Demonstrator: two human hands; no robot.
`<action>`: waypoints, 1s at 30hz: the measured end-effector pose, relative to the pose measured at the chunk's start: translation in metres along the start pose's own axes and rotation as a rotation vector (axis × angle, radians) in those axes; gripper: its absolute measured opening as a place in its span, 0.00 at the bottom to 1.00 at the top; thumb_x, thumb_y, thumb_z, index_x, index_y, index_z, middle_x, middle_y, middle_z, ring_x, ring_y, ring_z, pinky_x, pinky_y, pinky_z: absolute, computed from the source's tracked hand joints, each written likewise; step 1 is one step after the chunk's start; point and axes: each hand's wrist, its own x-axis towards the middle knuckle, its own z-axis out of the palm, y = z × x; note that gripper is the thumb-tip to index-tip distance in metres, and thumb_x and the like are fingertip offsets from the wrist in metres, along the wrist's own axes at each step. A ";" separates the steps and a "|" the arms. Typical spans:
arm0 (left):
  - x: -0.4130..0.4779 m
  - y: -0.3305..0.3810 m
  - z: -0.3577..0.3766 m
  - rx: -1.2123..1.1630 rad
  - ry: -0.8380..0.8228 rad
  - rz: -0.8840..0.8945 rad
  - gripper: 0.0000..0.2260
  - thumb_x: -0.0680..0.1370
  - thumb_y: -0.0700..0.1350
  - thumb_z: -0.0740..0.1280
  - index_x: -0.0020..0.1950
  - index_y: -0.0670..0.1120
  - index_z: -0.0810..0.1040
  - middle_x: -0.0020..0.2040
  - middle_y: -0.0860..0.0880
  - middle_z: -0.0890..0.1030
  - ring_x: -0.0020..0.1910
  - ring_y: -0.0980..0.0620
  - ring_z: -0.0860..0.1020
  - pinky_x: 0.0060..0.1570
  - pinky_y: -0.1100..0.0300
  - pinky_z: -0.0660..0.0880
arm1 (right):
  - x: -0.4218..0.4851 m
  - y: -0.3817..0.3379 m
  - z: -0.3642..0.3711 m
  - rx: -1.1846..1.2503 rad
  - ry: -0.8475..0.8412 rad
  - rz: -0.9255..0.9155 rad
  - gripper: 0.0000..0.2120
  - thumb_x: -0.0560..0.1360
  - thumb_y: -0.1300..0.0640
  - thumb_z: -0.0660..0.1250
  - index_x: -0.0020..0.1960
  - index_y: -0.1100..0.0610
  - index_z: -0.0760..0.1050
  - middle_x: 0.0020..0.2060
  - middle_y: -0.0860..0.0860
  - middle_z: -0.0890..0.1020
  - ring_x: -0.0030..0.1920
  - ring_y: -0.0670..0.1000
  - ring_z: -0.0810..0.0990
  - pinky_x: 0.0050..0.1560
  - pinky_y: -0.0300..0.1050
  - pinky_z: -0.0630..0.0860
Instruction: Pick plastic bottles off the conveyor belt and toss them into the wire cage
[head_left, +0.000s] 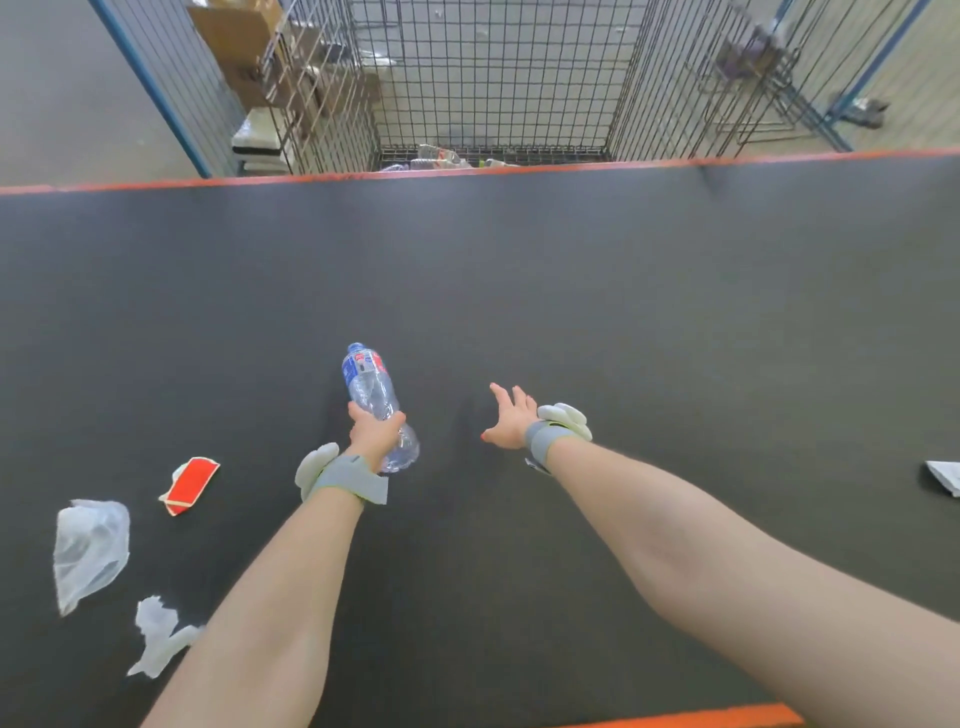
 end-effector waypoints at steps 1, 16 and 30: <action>0.003 0.024 0.007 -0.116 -0.049 -0.027 0.33 0.77 0.44 0.67 0.76 0.44 0.52 0.69 0.39 0.69 0.64 0.38 0.72 0.61 0.44 0.73 | 0.006 0.003 -0.013 0.009 0.009 0.009 0.41 0.76 0.49 0.65 0.79 0.45 0.41 0.79 0.53 0.44 0.78 0.58 0.45 0.77 0.56 0.50; 0.047 0.222 0.025 -0.107 -0.226 0.175 0.35 0.80 0.65 0.51 0.78 0.54 0.37 0.80 0.51 0.43 0.78 0.42 0.47 0.73 0.35 0.51 | 0.069 -0.042 -0.175 0.296 0.265 -0.065 0.38 0.78 0.53 0.63 0.79 0.48 0.44 0.74 0.56 0.55 0.74 0.61 0.58 0.73 0.54 0.59; 0.003 -0.006 0.002 1.003 -0.145 0.362 0.32 0.79 0.64 0.52 0.79 0.56 0.46 0.80 0.52 0.43 0.78 0.51 0.40 0.72 0.37 0.42 | -0.010 -0.018 -0.013 0.087 -0.134 -0.114 0.49 0.71 0.34 0.68 0.79 0.44 0.39 0.79 0.51 0.47 0.78 0.56 0.50 0.74 0.57 0.52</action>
